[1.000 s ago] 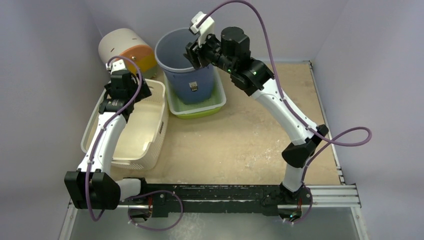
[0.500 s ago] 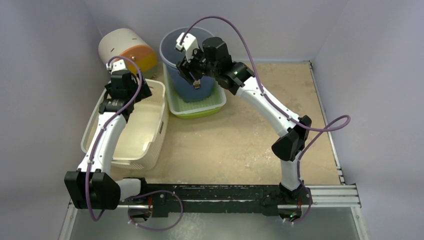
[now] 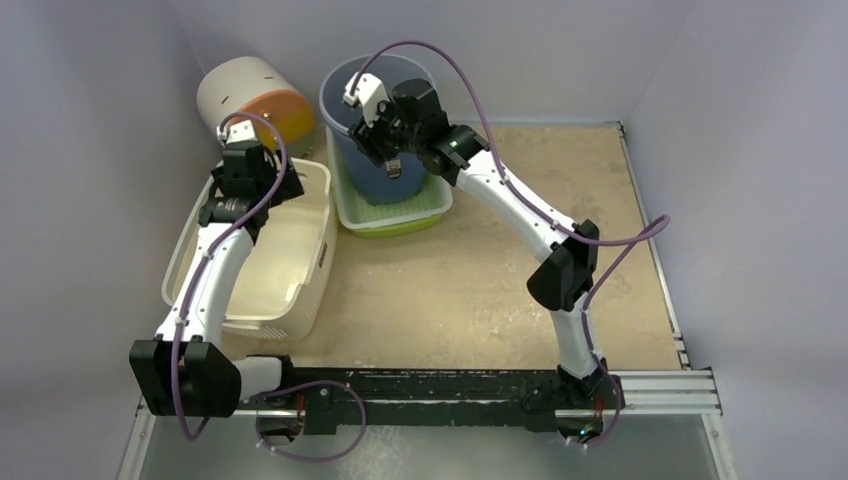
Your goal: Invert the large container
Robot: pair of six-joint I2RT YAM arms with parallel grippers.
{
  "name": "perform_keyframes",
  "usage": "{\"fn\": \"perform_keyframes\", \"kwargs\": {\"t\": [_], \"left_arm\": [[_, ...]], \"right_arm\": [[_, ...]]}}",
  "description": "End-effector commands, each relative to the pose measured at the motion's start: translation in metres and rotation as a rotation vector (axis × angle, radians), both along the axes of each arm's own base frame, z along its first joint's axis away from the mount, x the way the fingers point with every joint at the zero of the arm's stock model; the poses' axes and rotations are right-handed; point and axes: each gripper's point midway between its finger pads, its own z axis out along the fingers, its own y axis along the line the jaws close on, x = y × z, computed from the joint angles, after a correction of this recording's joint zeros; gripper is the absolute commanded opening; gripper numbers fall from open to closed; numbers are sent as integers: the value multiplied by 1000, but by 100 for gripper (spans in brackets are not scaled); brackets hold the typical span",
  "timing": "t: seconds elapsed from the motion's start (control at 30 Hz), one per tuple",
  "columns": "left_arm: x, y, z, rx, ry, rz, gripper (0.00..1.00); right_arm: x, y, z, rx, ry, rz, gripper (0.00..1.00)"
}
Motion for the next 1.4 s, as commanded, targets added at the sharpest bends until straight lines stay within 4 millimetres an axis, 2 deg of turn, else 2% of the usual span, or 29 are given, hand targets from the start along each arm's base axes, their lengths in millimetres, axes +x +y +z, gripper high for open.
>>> {"fn": "perform_keyframes", "kwargs": {"t": [0.0, 0.17, 0.43, 0.53, 0.7, 0.73, 0.83, 0.93, 1.03, 1.17, 1.37], "left_arm": [[6, 2, 15, 25, -34, -8, 96], [6, 1, 12, 17, -32, -9, 96], [5, 1, 15, 14, -40, -9, 96], [3, 2, 16, 21, -34, -9, 96], [1, 2, 16, 22, -33, -7, 96], [1, 2, 16, 21, -33, -8, 96], [0, 3, 17, 22, -34, -6, 96], [-1, 2, 19, 20, -40, -4, 96], [-2, 3, 20, 20, -42, -4, 96], [-2, 3, 21, 21, -42, -4, 96], [-1, 2, 19, 16, -43, -4, 96]], "right_arm": [[9, -12, 43, 80, -61, -29, 57], [4, -12, 50, 100, -62, 0, 46], [20, -15, 32, 84, -42, -23, 50], [26, -18, 34, 99, -37, -30, 43], [27, -19, 30, 99, -23, -15, 37], [28, -19, 29, 100, -20, -12, 32], [28, -18, 34, 118, -18, -8, 1], [23, -18, 54, 152, -44, 9, 0], [12, -21, 88, 205, -87, 28, 0], [-5, -33, 137, 280, -162, 23, 0], [-29, -50, 184, 336, -229, 30, 0]]}}
